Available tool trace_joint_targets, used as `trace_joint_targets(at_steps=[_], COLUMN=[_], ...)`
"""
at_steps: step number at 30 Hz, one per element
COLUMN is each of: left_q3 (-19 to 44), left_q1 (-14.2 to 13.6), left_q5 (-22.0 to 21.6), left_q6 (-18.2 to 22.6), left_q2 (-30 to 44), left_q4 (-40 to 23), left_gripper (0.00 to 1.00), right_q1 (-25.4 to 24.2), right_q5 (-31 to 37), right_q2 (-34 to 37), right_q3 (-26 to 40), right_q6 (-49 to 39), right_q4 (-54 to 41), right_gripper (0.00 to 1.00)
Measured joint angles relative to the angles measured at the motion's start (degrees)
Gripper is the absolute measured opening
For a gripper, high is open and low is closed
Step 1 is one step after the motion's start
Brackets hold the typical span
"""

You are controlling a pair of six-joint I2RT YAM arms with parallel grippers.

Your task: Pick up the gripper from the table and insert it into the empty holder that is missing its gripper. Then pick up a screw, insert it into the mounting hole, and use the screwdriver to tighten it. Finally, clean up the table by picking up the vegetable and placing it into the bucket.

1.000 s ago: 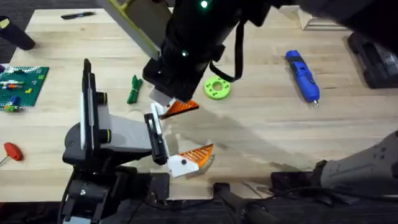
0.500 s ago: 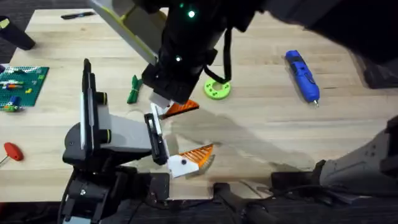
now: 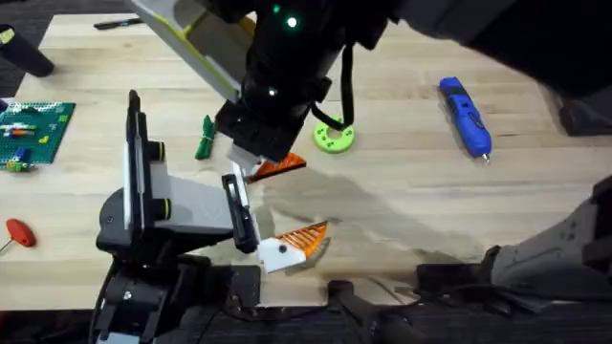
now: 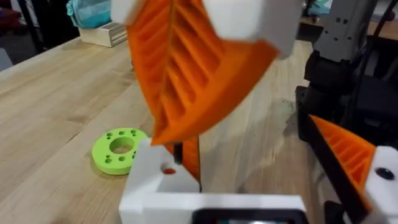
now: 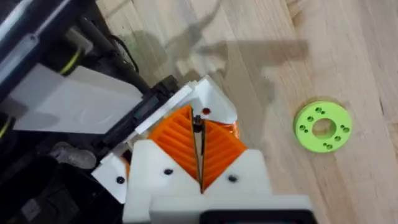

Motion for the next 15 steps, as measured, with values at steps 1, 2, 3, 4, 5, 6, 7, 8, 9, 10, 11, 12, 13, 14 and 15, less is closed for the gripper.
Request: trace_joint_targets(at_steps=[1,2,3,4,5,6,7,8,9,10,11,12,13,14,15], left_q3=[0.0,0.0,0.0,0.0,0.0,0.0,0.0,0.0,0.0,0.0,0.0,0.0,0.0,0.0,0.0], left_q1=[0.0,0.0,0.0,0.0,0.0,0.0,0.0,0.0,0.0,0.0,0.0,0.0,0.0,0.0,0.0], left_q5=[0.0,0.0,0.0,0.0,0.0,0.0,0.0,0.0,0.0,0.0,0.0,0.0,0.0,0.0,0.0], left_q6=[0.0,0.0,0.0,0.0,0.0,0.0,0.0,0.0,0.0,0.0,0.0,0.0,0.0,0.0,0.0], left_q2=[0.0,0.0,0.0,0.0,0.0,0.0,0.0,0.0,0.0,0.0,0.0,0.0,0.0,0.0,0.0], left_q4=[0.0,0.0,0.0,0.0,0.0,0.0,0.0,0.0,0.0,0.0,0.0,0.0,0.0,0.0,0.0], left_gripper=[0.985,0.985,0.985,0.985,0.985,0.985,0.985,0.985,0.985,0.985,0.985,0.985,0.985,0.985,0.985], right_q1=[0.0,0.0,0.0,0.0,0.0,0.0,0.0,0.0,0.0,0.0,0.0,0.0,0.0,0.0,0.0], right_q5=[0.1,0.1,0.2,0.2,0.2,0.2,0.2,0.2,0.2,0.2,0.2,0.2,0.2,0.3,0.4], right_q2=[0.0,0.0,0.0,0.0,0.0,0.0,0.0,0.0,0.0,0.0,0.1,0.3,0.4,0.6,0.8], right_q3=[0.0,0.0,0.0,0.0,0.0,0.0,0.0,0.0,0.0,0.0,0.0,0.0,0.0,0.0,0.0], right_q6=[0.0,0.0,0.0,0.0,0.0,0.0,0.0,0.0,0.0,0.0,0.0,0.0,0.0,0.0,0.0], right_q4=[0.0,0.0,0.0,0.0,0.0,0.0,0.0,-0.1,-0.1,-0.1,-0.2,-0.2,-0.2,-0.2,-0.2], right_gripper=[0.004,0.004,0.004,0.004,0.004,0.004,0.004,0.004,0.004,0.004,0.004,0.004,0.004,0.004,0.004])
